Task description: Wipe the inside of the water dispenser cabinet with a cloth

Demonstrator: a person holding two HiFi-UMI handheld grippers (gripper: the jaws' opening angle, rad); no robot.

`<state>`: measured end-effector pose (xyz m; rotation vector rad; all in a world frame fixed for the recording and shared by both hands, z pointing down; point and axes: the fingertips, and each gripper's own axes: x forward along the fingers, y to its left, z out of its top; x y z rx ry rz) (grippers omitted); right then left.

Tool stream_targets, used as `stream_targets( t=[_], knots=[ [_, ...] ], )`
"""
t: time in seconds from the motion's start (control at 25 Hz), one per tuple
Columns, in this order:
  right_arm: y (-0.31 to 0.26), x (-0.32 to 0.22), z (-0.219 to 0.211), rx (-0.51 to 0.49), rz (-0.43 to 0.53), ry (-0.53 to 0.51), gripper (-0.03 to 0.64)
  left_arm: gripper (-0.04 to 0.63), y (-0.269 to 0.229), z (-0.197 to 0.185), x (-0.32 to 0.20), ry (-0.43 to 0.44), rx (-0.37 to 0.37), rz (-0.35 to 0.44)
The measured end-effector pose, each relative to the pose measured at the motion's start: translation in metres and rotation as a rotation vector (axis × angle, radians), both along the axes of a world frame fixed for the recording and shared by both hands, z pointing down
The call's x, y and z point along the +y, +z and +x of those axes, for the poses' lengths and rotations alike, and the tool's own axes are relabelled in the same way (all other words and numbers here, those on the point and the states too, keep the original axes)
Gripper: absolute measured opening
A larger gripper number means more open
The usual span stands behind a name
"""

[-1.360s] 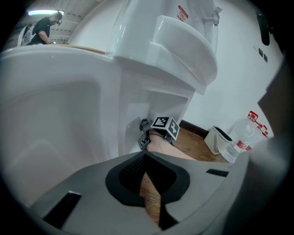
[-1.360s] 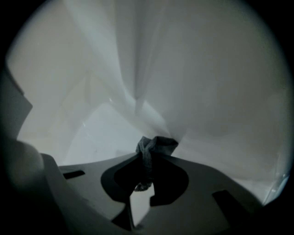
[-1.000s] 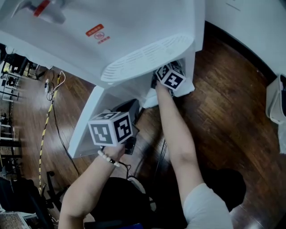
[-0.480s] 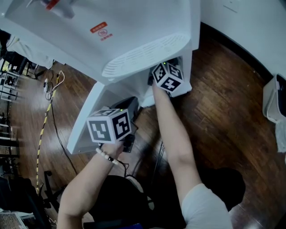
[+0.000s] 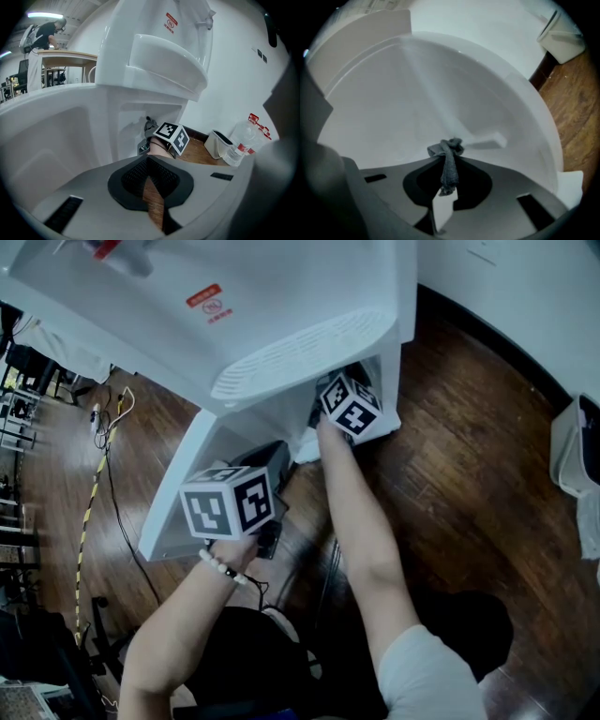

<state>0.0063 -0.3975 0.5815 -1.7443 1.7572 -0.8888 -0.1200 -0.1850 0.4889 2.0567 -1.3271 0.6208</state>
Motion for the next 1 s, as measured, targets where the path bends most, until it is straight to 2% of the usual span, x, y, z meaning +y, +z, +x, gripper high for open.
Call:
stream_targets(
  t=[0.36, 0.56, 0.76, 1.0],
  knots=[
    [0.066, 0.013, 0.018, -0.192, -0.171, 0.067, 0.037, -0.002, 0.0, 0.004, 0.001, 0.01, 0.005, -0.005],
    [0.083, 0.022, 0.025, -0.223, -0.232, 0.104, 0.037, -0.002, -0.003, 0.006, 0.002, 0.014, 0.008, 0.0],
    [0.064, 0.024, 0.025, -0.198, -0.192, 0.093, 0.037, -0.002, -0.008, 0.008, 0.003, 0.017, 0.01, 0.013],
    [0.012, 0.029, 0.014, -0.162, -0.05, 0.046, 0.037, -0.002, -0.015, 0.011, 0.005, 0.024, 0.012, 0.027]
  ],
)
